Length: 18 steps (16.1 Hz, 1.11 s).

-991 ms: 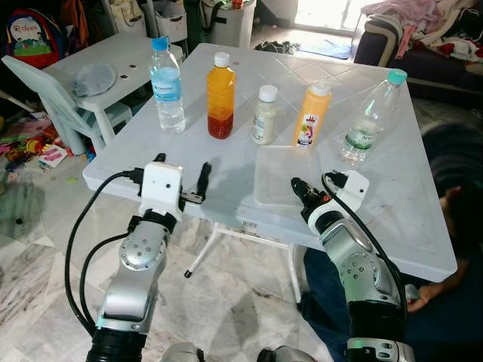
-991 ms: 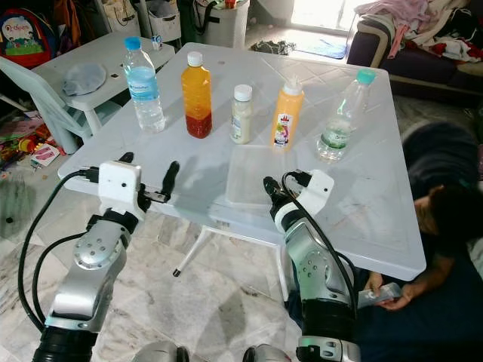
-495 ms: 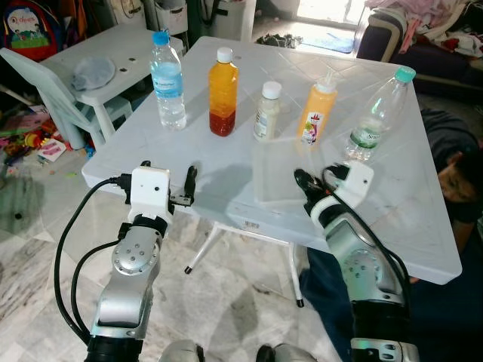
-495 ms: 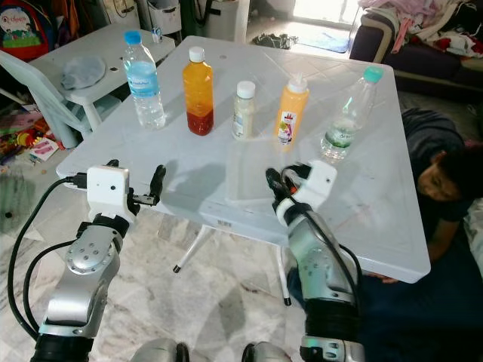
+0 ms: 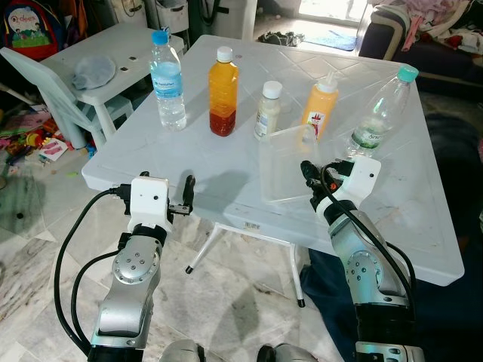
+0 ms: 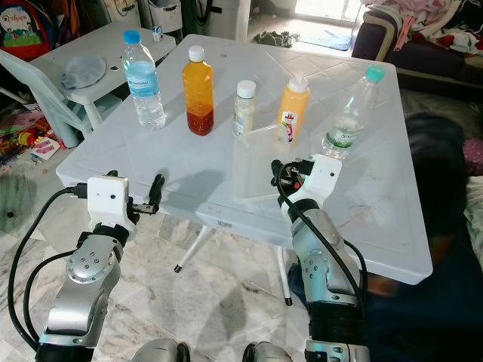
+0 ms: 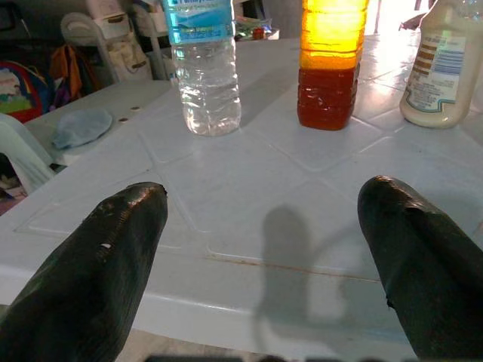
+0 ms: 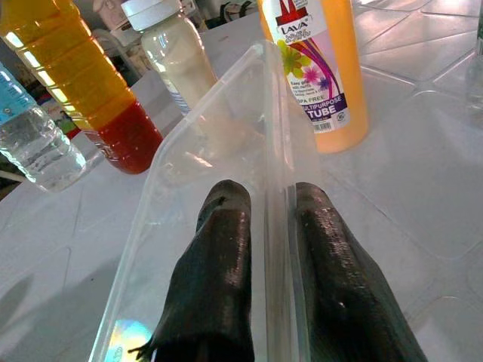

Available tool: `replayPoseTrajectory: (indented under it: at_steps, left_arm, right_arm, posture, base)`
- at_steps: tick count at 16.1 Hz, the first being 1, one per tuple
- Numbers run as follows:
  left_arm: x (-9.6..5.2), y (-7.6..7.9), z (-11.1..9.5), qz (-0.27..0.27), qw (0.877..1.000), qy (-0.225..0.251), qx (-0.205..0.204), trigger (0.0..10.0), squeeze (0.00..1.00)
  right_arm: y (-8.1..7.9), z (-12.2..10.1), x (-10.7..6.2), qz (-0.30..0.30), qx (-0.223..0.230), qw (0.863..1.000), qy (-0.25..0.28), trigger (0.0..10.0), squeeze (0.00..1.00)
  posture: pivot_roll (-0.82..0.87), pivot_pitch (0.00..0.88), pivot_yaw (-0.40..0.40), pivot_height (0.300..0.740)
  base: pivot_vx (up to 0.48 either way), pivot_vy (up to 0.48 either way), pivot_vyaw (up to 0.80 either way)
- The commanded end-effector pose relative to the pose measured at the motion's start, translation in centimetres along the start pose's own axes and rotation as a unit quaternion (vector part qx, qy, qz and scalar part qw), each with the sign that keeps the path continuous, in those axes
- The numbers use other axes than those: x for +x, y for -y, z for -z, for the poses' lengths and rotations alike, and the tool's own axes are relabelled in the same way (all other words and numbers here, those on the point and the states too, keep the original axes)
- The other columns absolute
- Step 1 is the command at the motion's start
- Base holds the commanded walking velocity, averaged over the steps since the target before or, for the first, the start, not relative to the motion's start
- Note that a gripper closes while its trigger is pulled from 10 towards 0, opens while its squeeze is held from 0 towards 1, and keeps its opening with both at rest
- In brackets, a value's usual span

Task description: Restocking fridge

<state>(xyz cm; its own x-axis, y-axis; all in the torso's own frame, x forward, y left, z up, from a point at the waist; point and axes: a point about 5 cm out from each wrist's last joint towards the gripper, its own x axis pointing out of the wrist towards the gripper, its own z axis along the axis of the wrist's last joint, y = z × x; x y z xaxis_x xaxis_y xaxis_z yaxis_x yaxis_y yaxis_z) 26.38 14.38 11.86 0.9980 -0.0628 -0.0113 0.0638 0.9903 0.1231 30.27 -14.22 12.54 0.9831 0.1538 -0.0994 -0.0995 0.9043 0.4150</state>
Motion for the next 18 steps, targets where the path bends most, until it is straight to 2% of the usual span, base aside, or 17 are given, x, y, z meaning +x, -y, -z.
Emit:
replayPoseTrajectory:
  at_steps: [1, 18]
  left_arm:
    - [-0.08, -0.1, -0.29, -0.003, 1.0, 0.005, 0.003, 10.0, 0.0]
    - [-0.08, -0.1, -0.29, -0.003, 1.0, 0.005, 0.003, 10.0, 0.0]
  right_arm:
    - [0.05, 0.04, -0.12, 0.004, -0.006, 1.0, -0.001, 10.0, 0.0]
    - [0.05, 0.04, -0.12, 0.004, -0.006, 1.0, -0.001, 10.0, 0.0]
  posture:
    - [0.09, 0.012, -0.005, 0.74]
    - [0.09, 0.012, -0.005, 0.74]
  base:
    - [0.0, 0.0, 0.0]
    - [0.0, 0.0, 0.0]
